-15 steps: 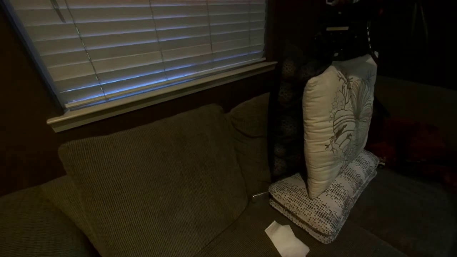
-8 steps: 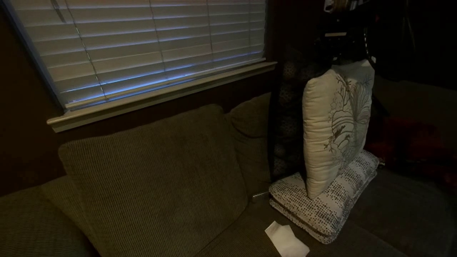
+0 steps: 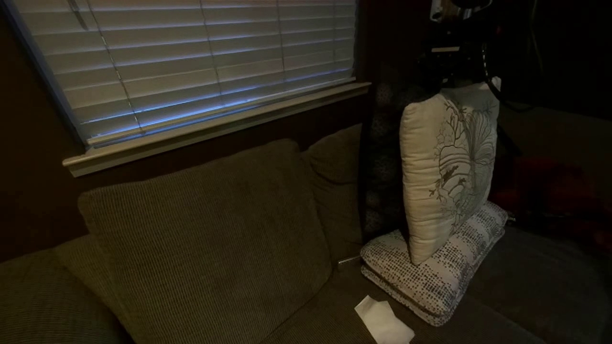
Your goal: Put the black and white pillow on the white pillows
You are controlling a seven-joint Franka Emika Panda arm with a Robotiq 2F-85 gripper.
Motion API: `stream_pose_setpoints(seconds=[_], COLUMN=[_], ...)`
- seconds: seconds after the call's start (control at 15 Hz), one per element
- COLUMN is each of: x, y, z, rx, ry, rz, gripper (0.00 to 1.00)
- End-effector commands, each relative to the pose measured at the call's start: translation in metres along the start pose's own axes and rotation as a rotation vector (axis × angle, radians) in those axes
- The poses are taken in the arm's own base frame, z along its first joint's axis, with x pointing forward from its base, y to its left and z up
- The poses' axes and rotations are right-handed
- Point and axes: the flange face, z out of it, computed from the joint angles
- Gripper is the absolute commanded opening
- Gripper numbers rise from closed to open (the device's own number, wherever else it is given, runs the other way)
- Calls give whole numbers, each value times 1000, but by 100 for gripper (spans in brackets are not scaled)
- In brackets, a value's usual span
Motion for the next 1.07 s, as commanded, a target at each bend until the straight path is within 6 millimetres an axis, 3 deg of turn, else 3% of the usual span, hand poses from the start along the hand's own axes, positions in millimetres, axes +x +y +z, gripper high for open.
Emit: stream_pose_setpoints(seconds=[0.0,0.4,1.0], x=[20,25,20], y=[-7,-21,-70], z=[-17,-3,19], rx=[27,31,0], ry=[30,4,-23], rz=[-19,-40,-82], gripper=[1,1,1])
